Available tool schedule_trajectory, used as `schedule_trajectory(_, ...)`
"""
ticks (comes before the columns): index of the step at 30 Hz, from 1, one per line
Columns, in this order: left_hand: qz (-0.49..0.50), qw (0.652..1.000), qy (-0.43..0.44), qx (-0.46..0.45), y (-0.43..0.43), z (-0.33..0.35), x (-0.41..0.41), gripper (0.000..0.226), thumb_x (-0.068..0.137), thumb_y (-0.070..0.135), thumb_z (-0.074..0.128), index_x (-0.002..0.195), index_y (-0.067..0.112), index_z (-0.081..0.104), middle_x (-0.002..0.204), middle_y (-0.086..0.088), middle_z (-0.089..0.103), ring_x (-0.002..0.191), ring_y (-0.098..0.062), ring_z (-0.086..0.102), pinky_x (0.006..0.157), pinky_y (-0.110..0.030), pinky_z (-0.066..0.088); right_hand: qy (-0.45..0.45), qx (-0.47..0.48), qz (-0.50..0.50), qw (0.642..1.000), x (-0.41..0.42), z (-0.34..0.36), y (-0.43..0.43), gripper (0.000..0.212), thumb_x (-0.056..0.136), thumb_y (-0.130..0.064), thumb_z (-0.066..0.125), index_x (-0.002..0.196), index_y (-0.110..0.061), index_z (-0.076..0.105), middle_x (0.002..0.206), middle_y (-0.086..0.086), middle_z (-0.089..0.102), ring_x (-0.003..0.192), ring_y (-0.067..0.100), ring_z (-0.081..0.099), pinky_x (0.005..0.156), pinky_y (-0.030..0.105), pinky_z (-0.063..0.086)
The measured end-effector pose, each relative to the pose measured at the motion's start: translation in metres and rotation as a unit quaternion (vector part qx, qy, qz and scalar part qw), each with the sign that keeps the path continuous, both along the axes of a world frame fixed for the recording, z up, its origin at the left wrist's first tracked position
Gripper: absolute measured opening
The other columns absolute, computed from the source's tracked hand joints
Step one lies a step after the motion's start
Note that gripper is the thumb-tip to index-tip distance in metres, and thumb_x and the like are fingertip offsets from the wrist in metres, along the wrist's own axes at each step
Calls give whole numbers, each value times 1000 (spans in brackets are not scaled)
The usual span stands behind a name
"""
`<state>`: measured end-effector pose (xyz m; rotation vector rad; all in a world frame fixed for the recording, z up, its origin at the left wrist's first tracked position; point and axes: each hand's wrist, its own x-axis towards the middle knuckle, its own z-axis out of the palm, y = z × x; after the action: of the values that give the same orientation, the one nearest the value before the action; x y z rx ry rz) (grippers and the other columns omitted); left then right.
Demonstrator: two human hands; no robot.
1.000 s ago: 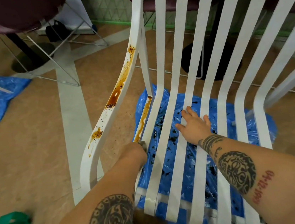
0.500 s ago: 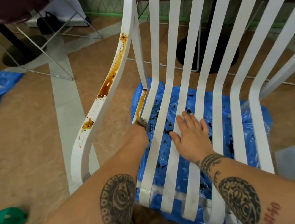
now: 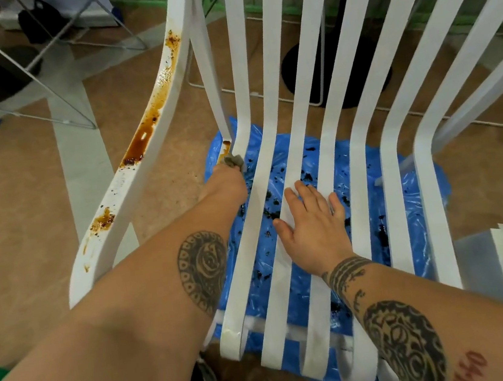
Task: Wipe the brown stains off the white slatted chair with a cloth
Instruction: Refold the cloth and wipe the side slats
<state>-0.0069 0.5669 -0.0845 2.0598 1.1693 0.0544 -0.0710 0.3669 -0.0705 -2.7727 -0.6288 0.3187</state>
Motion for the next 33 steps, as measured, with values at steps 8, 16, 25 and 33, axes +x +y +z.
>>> schedule_trajectory(8, -150, 971, 187, 3, -18, 45, -29, 40, 102, 38, 55, 129, 9, 52, 101, -10, 62, 59, -14, 40, 49, -29, 34, 6, 9, -3, 1000, 0, 0, 0, 67, 101, -59, 27, 159, -26, 19, 168, -3, 9, 155, 18, 6, 124, 51, -7)
schedule_trajectory(16, -168, 957, 238, 6, -17, 50, -101, 29, 106, 31, 46, 126, 14, 57, 98, -6, 61, 77, -19, 57, 68, -31, 48, 22, -8, 1, 1000, 0, 5, 0, 68, 101, -61, 23, 160, -27, 14, 169, -4, 3, 155, 18, 3, 124, 50, -7)
schedule_trajectory(25, -107, 964, 242, -27, -34, 72, -164, 25, 107, 28, 47, 85, 15, 45, 84, -2, 52, 68, -14, 48, 67, -29, 36, 160, -79, 54, 982, 18, 36, -1, 74, 103, -57, 33, 161, -26, 0, 168, -3, -15, 155, 22, -11, 125, 49, -5)
schedule_trajectory(33, -219, 891, 394, 52, -32, 94, -189, 35, 102, 18, 51, 136, 11, 53, 114, -7, 61, 99, -19, 50, 87, -29, 44, 220, 2, 40, 975, 0, 72, -4, 64, 107, -37, 42, 161, -15, 15, 169, 5, 3, 155, 29, 2, 126, 45, 14)
